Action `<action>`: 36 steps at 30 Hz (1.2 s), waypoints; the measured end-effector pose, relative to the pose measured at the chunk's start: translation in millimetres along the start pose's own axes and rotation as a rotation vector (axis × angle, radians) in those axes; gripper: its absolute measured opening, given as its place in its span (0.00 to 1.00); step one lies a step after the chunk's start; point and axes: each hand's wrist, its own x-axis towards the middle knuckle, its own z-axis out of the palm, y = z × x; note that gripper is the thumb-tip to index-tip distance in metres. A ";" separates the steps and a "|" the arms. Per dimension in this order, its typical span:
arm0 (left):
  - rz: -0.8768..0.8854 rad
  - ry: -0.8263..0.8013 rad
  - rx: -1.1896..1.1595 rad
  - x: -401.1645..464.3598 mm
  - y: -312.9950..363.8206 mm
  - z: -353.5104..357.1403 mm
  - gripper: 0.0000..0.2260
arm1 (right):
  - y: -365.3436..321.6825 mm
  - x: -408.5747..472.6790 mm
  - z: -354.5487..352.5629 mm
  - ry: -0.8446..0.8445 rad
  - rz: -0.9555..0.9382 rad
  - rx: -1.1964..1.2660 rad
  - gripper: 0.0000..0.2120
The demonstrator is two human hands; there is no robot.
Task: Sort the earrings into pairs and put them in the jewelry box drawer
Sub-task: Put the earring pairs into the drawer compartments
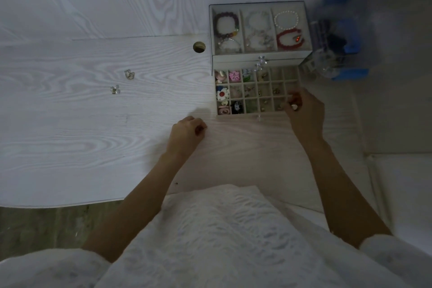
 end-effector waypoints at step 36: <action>0.494 -0.240 0.189 131.7 164.2 59.1 0.14 | 56.0 -4.4 6.0 0.019 0.037 -0.232 0.12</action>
